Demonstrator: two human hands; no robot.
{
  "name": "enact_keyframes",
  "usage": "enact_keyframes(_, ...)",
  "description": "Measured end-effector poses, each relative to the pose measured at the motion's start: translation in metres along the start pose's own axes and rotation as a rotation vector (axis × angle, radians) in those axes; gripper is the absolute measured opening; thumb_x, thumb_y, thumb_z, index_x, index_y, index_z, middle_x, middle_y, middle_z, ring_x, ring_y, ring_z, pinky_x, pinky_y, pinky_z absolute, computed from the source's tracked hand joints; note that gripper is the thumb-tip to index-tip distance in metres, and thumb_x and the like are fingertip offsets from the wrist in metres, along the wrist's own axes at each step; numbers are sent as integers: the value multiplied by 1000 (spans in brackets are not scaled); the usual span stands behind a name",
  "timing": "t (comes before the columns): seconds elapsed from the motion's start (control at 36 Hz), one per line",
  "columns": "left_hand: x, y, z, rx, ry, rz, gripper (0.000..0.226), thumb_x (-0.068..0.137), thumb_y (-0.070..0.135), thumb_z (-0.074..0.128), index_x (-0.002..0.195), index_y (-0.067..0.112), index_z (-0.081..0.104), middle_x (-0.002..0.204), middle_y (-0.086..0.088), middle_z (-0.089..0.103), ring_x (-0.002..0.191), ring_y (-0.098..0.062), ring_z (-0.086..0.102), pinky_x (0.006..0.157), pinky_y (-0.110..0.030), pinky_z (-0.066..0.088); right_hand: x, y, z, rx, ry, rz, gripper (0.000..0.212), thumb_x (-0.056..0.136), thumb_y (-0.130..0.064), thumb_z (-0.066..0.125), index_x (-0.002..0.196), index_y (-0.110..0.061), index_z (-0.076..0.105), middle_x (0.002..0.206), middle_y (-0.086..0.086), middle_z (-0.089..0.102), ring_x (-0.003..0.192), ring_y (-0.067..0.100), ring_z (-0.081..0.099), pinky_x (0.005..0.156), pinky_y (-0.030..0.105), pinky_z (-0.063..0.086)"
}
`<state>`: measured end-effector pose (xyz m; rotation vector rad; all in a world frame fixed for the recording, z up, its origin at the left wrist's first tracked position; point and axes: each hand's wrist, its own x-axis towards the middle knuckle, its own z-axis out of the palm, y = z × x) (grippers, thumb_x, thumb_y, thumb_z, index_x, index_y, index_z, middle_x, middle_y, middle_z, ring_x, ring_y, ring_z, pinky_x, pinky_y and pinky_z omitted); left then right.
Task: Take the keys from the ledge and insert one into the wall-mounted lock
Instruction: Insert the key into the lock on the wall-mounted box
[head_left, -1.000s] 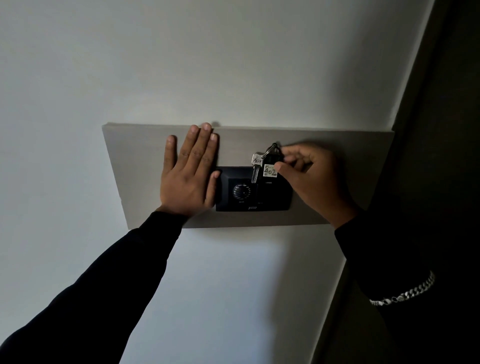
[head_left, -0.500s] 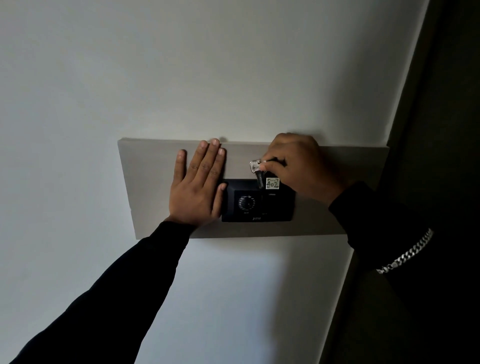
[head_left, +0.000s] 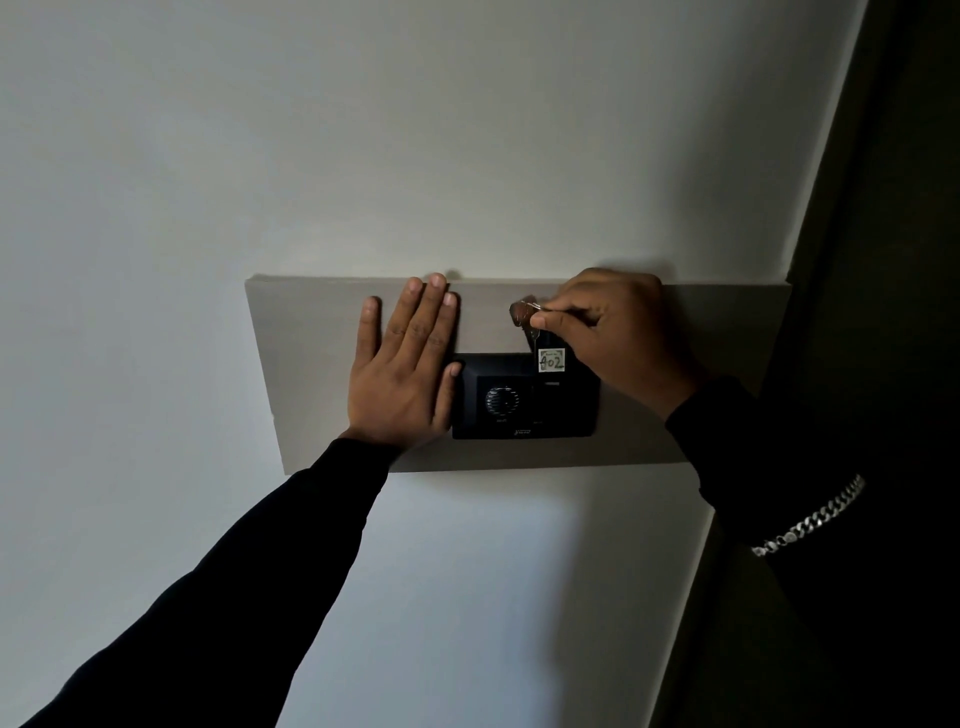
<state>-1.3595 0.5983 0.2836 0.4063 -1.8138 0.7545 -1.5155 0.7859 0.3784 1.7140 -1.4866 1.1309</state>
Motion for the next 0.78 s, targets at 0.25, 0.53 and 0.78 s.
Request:
enact_keyframes(0.25,0,0,1,1,9,6,64,99,37,29,156,9,25,165,-12,26,156,-25,17,127,-53,10,-16,8,5,-7,24,33,20,82,-22,71,68,-7,72,66,11,68,59,23,60,56,41,49)
enact_keyframes(0.53,1,1,-6,10,-89,-15,63,100,37,27,157,10,22,166,-9,19,157,-24,13,128,-50,6,-24,2,4,-16,25,50,17,83,-23,69,74,-9,73,72,9,70,66,22,64,63,40,52)
enact_keyframes(0.78,18,-1,-33,-133,-172,-10,62,100,36,31,154,6,29,165,-15,25,156,-28,16,125,-58,14,-35,-19,-21,-66,25,18,22,87,-16,66,106,-4,72,103,13,75,96,23,68,90,38,55)
